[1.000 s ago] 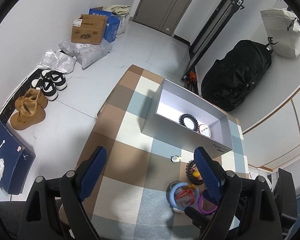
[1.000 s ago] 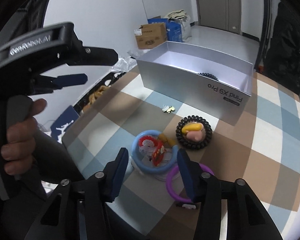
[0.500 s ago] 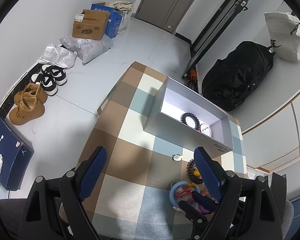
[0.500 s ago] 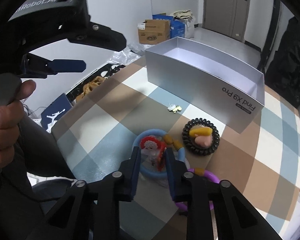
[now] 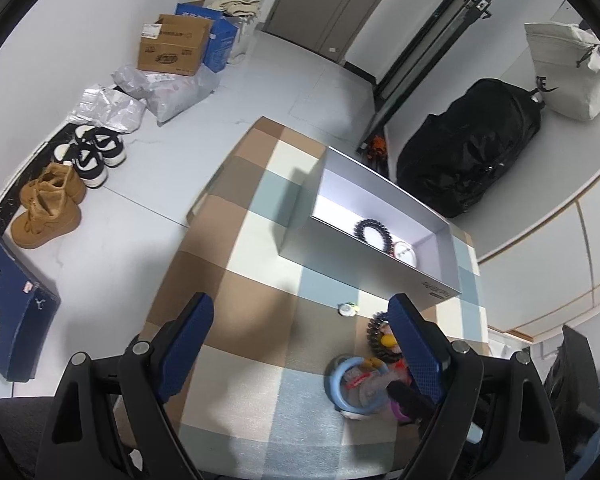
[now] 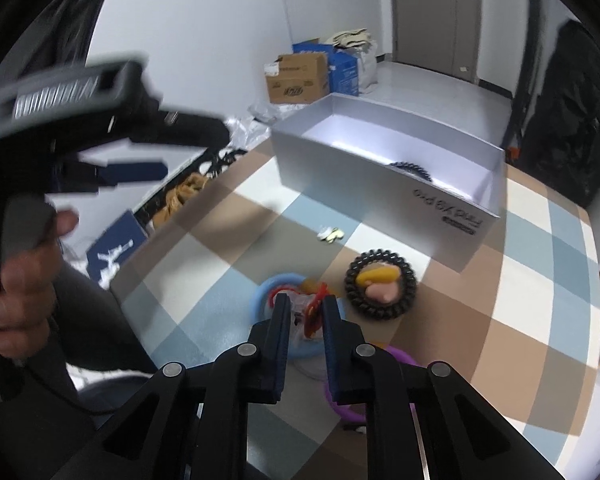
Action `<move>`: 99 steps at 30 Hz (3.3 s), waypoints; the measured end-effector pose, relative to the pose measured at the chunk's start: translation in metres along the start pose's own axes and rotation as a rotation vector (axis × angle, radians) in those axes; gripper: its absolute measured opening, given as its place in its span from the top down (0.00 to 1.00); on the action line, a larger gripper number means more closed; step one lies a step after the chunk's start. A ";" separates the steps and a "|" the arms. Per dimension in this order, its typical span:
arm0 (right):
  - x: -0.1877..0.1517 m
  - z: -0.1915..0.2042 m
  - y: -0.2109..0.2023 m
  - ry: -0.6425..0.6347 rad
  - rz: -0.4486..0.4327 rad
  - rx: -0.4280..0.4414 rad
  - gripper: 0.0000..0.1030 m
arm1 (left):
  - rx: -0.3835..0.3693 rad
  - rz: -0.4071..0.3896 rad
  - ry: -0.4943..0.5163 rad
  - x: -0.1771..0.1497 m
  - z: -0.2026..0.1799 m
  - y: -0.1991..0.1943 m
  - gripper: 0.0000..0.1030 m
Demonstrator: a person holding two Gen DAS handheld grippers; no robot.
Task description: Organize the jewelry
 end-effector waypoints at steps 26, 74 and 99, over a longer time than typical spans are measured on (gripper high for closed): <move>0.014 -0.077 -0.057 0.289 -0.144 -0.061 0.86 | 0.018 0.145 0.501 -0.078 -0.062 0.024 0.75; 0.019 -0.084 -0.071 0.333 -0.186 -0.036 0.86 | -0.041 0.192 0.328 -0.063 -0.068 0.035 0.98; 0.021 -0.084 -0.070 0.353 -0.184 -0.011 0.85 | 0.077 0.192 0.372 -0.063 -0.058 0.060 0.90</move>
Point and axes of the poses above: each gripper's, at about its wrist camera, not at the fingertips, and y roughly the way its jaws point, z to its left, x to its top, the point moved 9 cm from there along y, roughly the way its jaws point, and after that the axes turned 3 degrees about -y, right-handed, at the moved point
